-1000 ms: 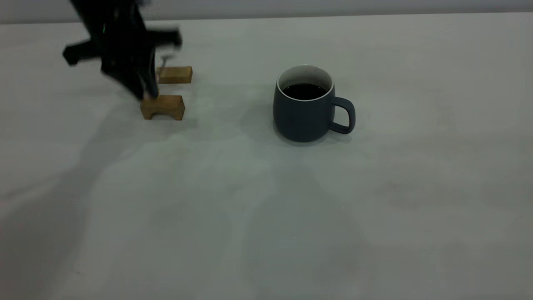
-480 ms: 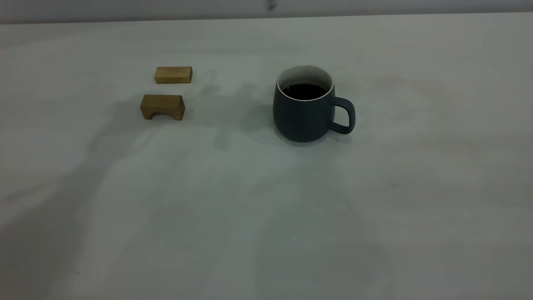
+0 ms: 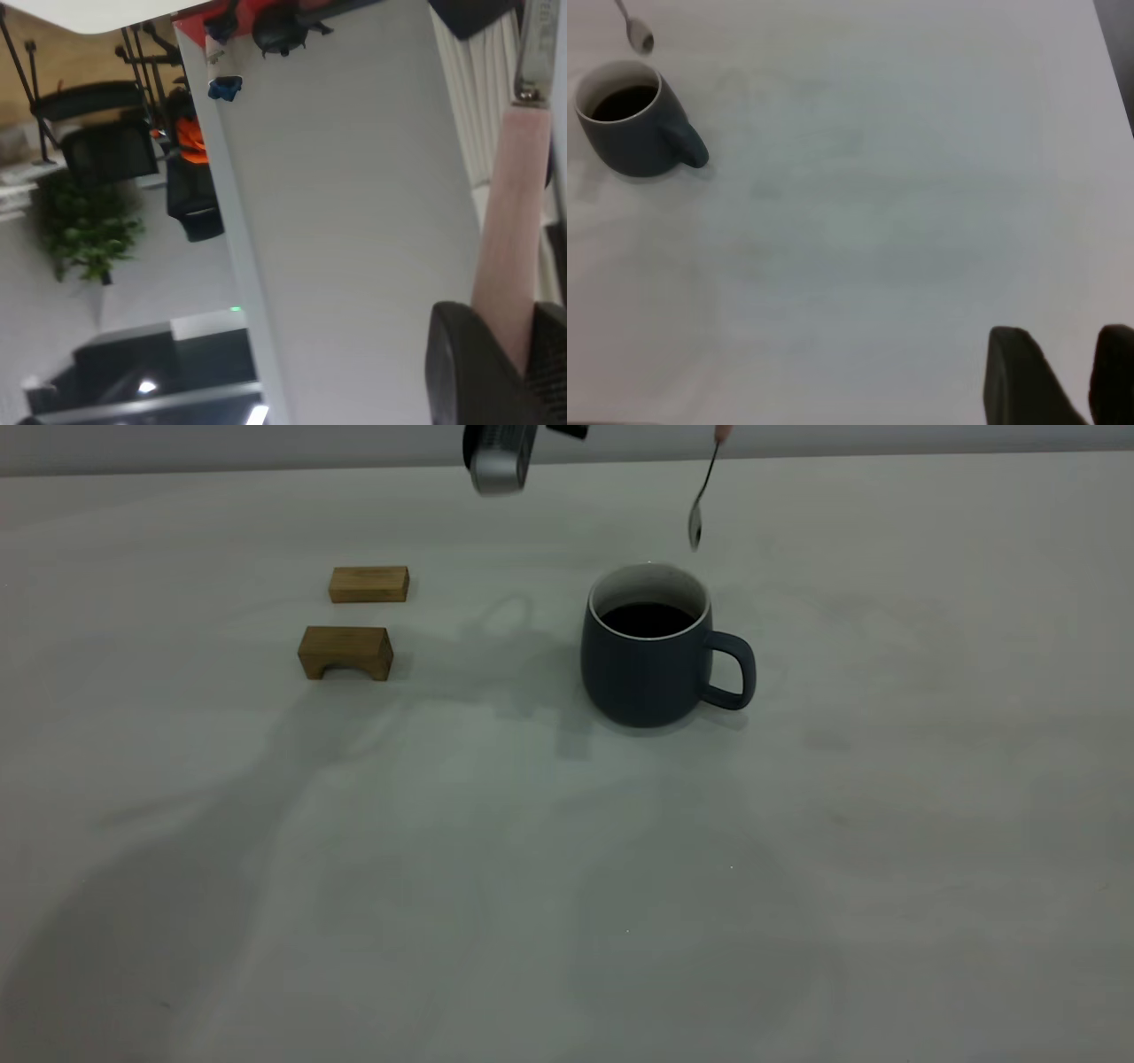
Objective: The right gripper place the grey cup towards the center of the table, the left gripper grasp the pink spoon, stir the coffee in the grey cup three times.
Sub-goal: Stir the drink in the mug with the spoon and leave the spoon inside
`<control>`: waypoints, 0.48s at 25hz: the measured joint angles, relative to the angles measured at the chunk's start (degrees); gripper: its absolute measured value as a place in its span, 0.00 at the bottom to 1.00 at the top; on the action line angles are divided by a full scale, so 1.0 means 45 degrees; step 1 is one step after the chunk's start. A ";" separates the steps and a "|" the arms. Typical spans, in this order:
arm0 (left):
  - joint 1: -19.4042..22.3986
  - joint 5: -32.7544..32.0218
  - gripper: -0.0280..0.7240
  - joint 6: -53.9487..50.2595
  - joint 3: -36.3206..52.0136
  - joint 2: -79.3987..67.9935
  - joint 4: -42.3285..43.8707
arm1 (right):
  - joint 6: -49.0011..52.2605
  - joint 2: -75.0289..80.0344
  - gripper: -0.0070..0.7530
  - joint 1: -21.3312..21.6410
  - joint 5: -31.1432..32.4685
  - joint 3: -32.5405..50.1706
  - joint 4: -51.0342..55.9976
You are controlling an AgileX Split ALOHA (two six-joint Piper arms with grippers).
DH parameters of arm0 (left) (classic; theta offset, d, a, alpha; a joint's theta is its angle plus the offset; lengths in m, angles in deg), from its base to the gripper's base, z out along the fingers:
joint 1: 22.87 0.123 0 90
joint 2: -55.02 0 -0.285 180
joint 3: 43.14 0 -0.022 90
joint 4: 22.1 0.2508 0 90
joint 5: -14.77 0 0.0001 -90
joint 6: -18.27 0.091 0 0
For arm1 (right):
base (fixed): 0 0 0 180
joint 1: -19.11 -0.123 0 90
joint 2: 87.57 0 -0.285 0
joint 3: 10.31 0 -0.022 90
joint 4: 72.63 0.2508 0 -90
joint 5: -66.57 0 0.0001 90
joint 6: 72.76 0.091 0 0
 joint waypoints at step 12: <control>0.0000 0.0806 0.26 -0.1623 0.0000 -0.0982 0.0409 | 0.0000 0.0000 0.32 0.0000 0.0000 0.0000 0.0000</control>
